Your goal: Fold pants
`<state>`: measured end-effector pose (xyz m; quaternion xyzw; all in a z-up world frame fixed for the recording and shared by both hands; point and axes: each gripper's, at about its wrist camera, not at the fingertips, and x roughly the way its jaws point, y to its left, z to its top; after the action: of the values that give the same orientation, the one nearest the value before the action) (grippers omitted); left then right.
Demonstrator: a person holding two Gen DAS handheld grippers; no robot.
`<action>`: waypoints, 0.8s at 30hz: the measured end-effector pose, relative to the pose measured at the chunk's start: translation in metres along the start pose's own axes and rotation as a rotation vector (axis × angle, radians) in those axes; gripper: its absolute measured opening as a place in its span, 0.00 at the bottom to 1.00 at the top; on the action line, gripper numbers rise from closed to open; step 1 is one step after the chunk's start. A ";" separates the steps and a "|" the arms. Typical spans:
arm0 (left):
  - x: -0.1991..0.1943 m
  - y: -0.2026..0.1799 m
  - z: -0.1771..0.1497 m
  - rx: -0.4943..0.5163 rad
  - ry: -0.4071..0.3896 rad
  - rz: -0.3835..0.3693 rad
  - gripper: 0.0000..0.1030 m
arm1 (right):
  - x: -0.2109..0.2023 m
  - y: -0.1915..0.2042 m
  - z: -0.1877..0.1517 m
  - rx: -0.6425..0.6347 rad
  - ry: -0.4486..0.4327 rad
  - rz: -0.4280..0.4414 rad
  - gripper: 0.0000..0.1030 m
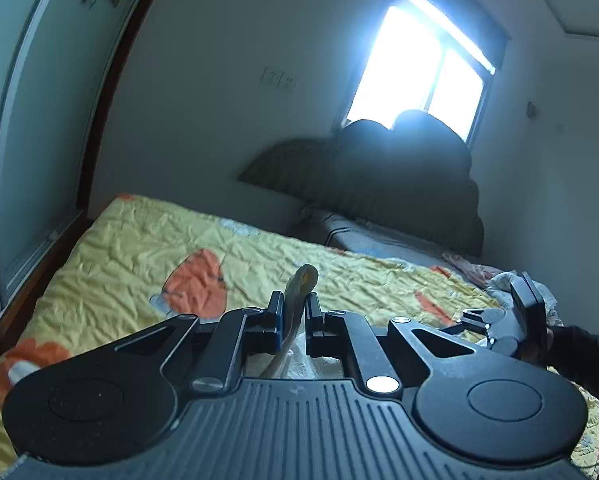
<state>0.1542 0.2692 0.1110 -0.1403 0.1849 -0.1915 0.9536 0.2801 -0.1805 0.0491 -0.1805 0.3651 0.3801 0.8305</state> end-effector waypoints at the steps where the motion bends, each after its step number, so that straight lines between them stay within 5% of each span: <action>1: 0.002 0.003 -0.002 -0.008 0.010 0.005 0.09 | 0.006 -0.008 0.003 0.025 0.020 0.029 1.00; 4: 0.006 0.007 -0.004 -0.017 0.013 0.002 0.08 | 0.023 -0.030 0.005 0.079 0.107 0.079 0.91; 7: 0.006 0.010 -0.005 -0.016 0.010 -0.008 0.08 | 0.035 -0.047 0.004 0.106 0.173 0.133 0.64; 13: 0.006 0.014 -0.010 -0.030 0.018 -0.002 0.08 | 0.036 -0.052 0.012 0.058 0.227 0.200 0.60; 15: 0.006 0.016 -0.011 -0.038 0.020 0.004 0.08 | 0.038 -0.050 0.017 0.038 0.247 0.213 0.33; 19: 0.007 0.020 -0.014 -0.056 0.015 0.013 0.08 | 0.036 -0.049 0.016 0.033 0.260 0.192 0.09; 24: 0.007 0.024 -0.016 -0.082 0.020 0.028 0.08 | 0.018 -0.034 0.016 -0.008 0.226 0.159 0.03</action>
<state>0.1609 0.2850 0.0863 -0.1747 0.2040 -0.1720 0.9478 0.3216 -0.1845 0.0476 -0.1959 0.4679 0.4235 0.7505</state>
